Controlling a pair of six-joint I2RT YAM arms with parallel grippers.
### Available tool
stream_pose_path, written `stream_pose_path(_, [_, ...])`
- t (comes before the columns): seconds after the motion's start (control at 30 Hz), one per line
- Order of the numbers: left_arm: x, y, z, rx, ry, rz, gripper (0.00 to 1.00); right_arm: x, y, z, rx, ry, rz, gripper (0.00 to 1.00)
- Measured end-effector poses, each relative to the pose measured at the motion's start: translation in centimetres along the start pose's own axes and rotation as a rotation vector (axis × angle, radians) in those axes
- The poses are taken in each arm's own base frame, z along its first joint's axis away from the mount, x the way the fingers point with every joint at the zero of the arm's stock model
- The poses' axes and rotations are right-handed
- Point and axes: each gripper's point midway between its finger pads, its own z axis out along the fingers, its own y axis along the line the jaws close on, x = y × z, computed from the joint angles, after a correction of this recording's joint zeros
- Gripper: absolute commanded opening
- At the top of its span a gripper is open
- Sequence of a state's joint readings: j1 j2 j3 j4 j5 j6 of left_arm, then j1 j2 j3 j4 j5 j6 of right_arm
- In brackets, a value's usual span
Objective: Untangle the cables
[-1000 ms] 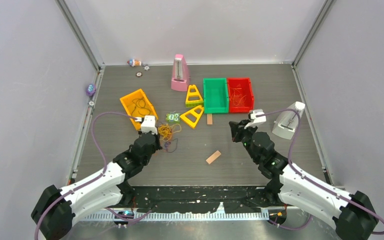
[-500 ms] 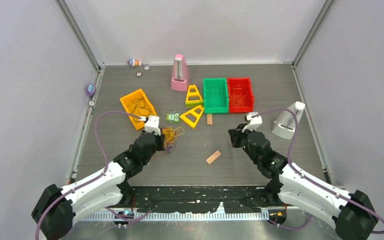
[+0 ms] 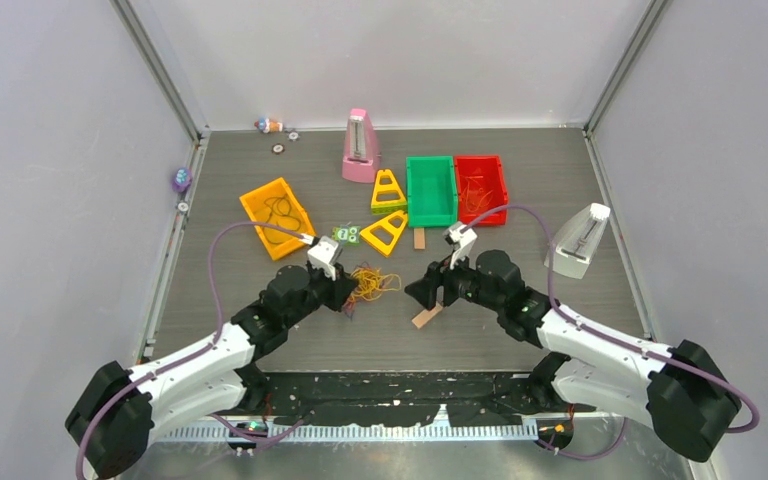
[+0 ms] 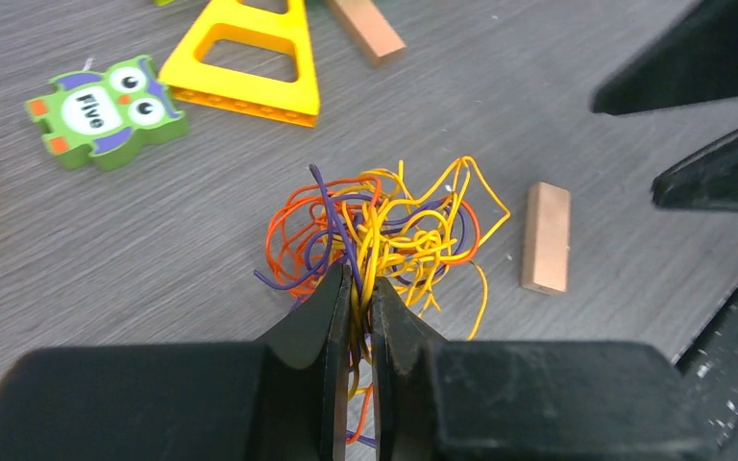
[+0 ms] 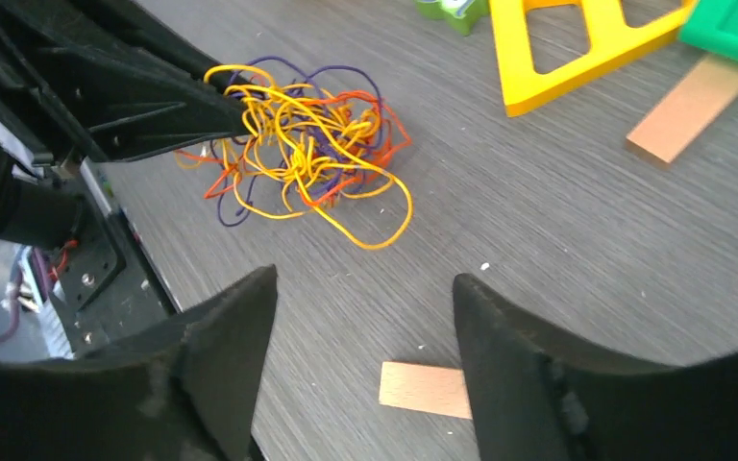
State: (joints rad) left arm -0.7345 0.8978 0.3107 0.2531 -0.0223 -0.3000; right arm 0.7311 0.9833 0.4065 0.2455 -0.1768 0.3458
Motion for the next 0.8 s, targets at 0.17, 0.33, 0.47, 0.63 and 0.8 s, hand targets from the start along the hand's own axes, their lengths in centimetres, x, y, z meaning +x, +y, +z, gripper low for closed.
stream_pose_path(0.17, [-0.3, -1.9, 0.0, 0.108, -0.013, 0.008, 0.11, 0.2, 1.5, 1.1, -0.095, 0.039, -0.011, 0.83])
stream_pose_path(0.33, [-0.3, -3.1, -0.3, 0.184, -0.032, 0.018, 0.11, 0.7, 2.1, 2.5, -0.146, 0.081, -0.029, 0.81])
stream_pose_path(0.47, [-0.5, -3.7, -0.8, 0.222, -0.054, 0.024, 0.11, 1.6, 2.0, 3.0, -0.160, 0.111, -0.032, 0.72])
stream_pose_path(0.63, [-0.8, -4.0, -1.1, 0.243, -0.080, 0.028, 0.11, 1.4, 3.0, 3.0, -0.218, 0.106, -0.046, 0.36])
stream_pose_path(0.8, [-0.9, -4.0, -1.0, 0.240, -0.085, 0.028, 0.11, 0.9, 3.9, 2.8, -0.268, 0.081, -0.056, 0.08])
